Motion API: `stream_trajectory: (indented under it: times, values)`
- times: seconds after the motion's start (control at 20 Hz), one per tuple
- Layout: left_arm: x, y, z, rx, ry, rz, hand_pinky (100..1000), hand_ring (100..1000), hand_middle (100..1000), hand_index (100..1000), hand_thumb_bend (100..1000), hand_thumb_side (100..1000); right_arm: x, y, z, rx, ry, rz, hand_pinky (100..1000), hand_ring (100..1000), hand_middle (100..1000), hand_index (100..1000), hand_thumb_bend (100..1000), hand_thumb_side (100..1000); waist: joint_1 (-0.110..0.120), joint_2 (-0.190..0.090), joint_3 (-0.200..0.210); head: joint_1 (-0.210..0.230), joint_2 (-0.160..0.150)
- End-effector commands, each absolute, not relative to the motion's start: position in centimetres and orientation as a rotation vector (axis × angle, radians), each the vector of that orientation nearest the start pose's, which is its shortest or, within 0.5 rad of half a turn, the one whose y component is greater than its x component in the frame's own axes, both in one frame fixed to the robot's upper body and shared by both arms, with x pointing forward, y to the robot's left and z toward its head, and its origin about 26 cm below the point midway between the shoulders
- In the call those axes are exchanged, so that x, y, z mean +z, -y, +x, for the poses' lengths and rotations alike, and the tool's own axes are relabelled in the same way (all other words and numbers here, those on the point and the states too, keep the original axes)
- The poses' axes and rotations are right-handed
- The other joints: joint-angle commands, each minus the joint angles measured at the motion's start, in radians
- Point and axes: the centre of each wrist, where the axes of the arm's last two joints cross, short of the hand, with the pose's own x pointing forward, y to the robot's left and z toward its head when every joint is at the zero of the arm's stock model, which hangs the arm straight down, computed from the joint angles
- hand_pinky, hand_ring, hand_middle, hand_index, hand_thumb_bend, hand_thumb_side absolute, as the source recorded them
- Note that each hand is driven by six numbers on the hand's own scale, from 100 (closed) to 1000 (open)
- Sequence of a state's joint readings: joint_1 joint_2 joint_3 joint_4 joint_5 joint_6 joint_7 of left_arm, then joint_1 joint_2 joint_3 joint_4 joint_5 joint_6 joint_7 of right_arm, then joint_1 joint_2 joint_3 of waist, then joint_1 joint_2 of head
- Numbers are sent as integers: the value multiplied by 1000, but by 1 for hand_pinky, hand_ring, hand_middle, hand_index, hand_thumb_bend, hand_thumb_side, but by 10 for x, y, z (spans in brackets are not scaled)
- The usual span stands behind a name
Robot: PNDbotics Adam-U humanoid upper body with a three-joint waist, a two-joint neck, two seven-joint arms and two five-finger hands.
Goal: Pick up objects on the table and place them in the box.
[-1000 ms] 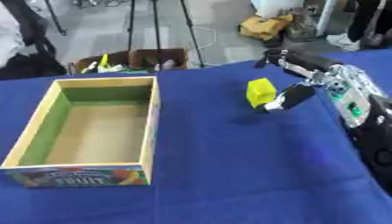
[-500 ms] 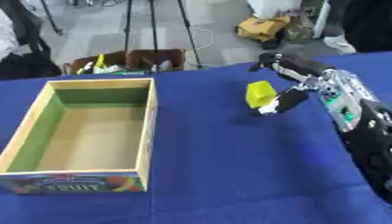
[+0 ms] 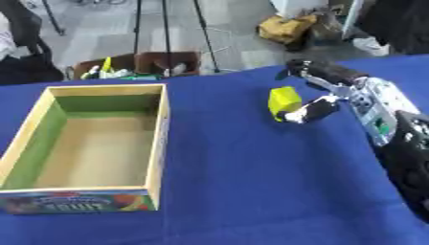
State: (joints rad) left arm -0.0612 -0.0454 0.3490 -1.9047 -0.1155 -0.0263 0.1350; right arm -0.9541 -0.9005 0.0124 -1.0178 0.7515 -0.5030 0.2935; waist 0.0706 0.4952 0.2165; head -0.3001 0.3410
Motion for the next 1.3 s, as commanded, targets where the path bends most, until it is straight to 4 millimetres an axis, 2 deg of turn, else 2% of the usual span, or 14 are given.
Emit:
stream_trajectory:
  times: [0.05, 0.3, 0.6, 1.05, 1.3]
  values:
    - [89, -313, 264, 316, 1941, 486, 328, 416, 467, 632, 225, 704, 362, 452, 401, 1475, 1590, -1360, 782, 1000, 798, 874, 311, 440, -4, -18, -2, -2, -13]
    - [89, -312, 264, 314, 1941, 481, 328, 416, 467, 631, 222, 710, 361, 450, 401, 1489, 1582, -1344, 784, 1000, 803, 879, 220, 402, -4, -12, -1, -10, -21]
    - [89, -311, 265, 313, 1943, 478, 329, 416, 467, 630, 218, 710, 361, 450, 402, 1499, 1562, -1319, 786, 1000, 784, 873, 231, 381, -4, -5, -2, -11, -26]
    - [88, -311, 265, 310, 1943, 472, 331, 416, 468, 630, 211, 713, 356, 452, 403, 1483, 1539, -1317, 783, 1000, 634, 794, 274, 384, -1, -2, -1, -15, -28]
    - [88, -311, 265, 309, 1943, 472, 332, 417, 469, 630, 207, 714, 352, 455, 403, 1482, 1516, -1315, 781, 1000, 591, 776, 348, 372, 0, -2, -1, -21, -35]
